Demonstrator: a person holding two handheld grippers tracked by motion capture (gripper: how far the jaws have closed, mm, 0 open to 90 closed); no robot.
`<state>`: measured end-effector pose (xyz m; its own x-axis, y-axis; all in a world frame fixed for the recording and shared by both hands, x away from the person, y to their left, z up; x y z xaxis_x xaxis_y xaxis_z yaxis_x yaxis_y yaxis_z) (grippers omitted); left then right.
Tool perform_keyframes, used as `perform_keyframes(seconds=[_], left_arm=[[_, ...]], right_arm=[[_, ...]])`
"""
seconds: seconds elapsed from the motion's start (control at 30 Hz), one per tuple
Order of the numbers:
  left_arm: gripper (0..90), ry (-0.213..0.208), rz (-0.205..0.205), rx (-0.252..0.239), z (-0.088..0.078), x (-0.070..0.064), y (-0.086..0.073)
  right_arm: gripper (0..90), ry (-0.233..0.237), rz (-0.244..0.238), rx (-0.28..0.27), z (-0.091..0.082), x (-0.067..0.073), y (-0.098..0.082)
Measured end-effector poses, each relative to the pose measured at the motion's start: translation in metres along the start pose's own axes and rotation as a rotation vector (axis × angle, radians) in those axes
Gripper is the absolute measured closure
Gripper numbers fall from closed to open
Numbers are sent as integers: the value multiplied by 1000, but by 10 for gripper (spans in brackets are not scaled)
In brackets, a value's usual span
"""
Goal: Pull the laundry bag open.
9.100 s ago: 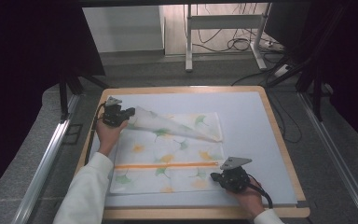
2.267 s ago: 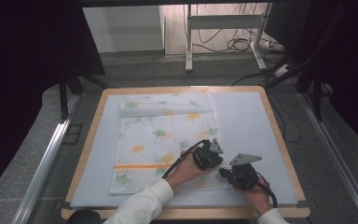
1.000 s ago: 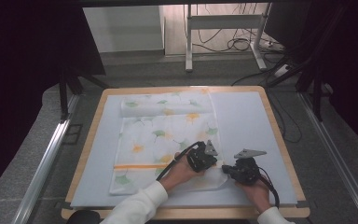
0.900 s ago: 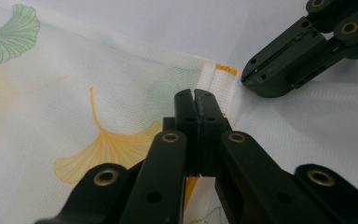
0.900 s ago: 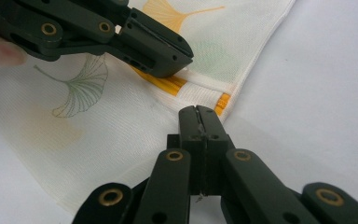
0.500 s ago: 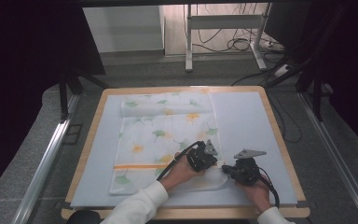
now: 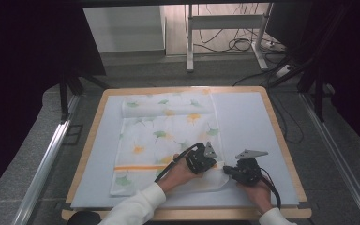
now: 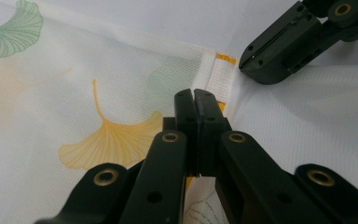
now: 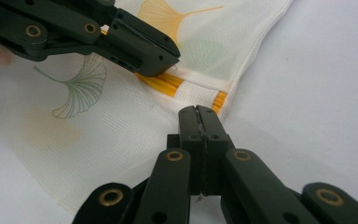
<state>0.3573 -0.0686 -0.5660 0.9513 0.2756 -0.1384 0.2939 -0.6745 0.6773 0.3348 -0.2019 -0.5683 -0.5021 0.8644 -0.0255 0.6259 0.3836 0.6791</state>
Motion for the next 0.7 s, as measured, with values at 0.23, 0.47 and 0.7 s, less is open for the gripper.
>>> perform_keyframes(seconds=[0.23, 0.47, 0.7], left_arm=[[900, 0, 4, 1, 1, 0, 0], [900, 10, 10, -6, 3, 0, 0], [900, 17, 16, 2, 2, -1, -1]], right_arm=[[896, 16, 16, 9, 1, -2, 2], [896, 11, 72, -10, 8, -6, 17], [897, 24, 87, 28, 15, -4, 17]])
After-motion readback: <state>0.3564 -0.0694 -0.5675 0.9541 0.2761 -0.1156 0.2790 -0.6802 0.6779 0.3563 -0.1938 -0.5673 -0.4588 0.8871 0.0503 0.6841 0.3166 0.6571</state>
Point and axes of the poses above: each handheld gripper's, and its own axes: z roughly forward along the jaws, y roughly out of its top, x roughly to its left, the point moved 6 cm from there along z, roughly forward along the jaws, and after that the axes turned 15 degrees about -y, right-handed, at the moved point
